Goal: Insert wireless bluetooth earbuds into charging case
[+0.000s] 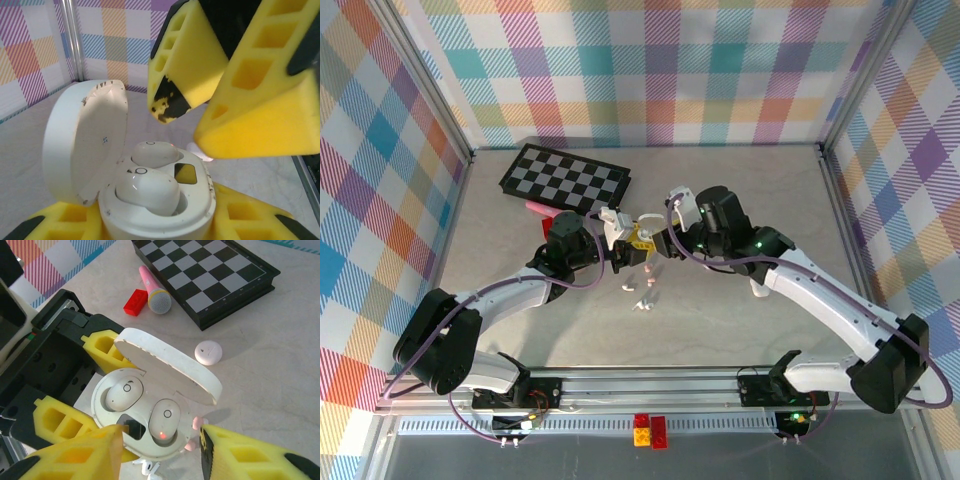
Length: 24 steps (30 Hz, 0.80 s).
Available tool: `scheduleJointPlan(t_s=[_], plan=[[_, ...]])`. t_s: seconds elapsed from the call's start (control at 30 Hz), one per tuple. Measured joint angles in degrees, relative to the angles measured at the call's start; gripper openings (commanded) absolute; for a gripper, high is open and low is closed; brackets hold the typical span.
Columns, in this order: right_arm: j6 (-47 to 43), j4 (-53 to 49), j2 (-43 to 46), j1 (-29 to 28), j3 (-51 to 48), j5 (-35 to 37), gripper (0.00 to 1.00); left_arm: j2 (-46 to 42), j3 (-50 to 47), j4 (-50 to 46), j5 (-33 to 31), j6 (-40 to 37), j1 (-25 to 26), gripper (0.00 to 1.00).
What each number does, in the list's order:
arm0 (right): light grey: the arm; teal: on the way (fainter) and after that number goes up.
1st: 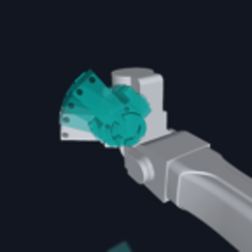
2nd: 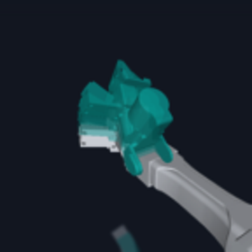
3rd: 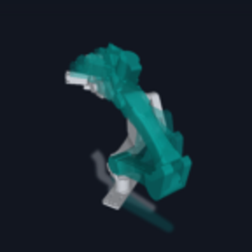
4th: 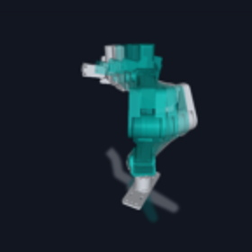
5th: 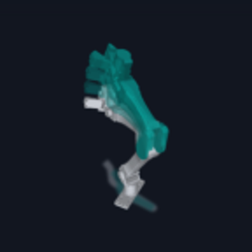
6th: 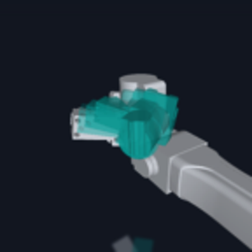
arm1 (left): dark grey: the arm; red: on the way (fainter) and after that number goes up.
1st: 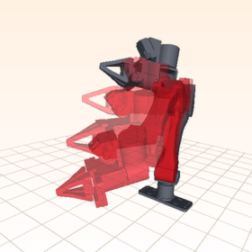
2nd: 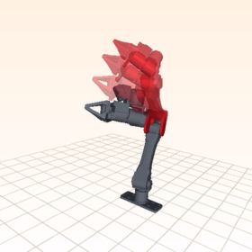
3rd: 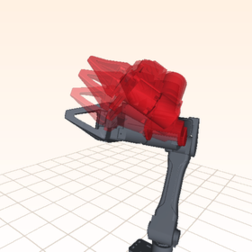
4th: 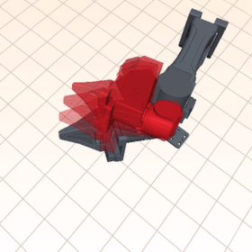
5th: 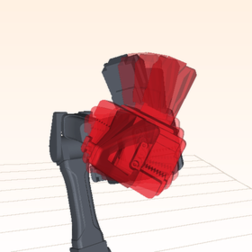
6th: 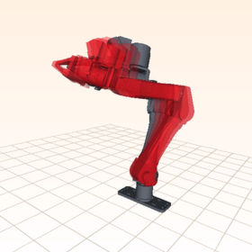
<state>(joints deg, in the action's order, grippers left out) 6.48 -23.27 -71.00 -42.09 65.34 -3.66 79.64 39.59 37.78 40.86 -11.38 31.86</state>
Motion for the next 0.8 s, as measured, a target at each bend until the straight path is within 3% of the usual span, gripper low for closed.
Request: scheduleJointPlan(t_s=[0.4, 0.8], plan=[[8.7, 6.38, 6.6, 2.47, -3.23, -0.96, 0.53, -0.39, 0.0, 1.57, -0.24, 0.42, 0.0, 0.31], [14.32, -0.26, -6.32, 3.52, 12.55, 1.22, 0.53, -0.44, 0.0, 1.57, -0.2, 0.39, 0.0, 0.31]])
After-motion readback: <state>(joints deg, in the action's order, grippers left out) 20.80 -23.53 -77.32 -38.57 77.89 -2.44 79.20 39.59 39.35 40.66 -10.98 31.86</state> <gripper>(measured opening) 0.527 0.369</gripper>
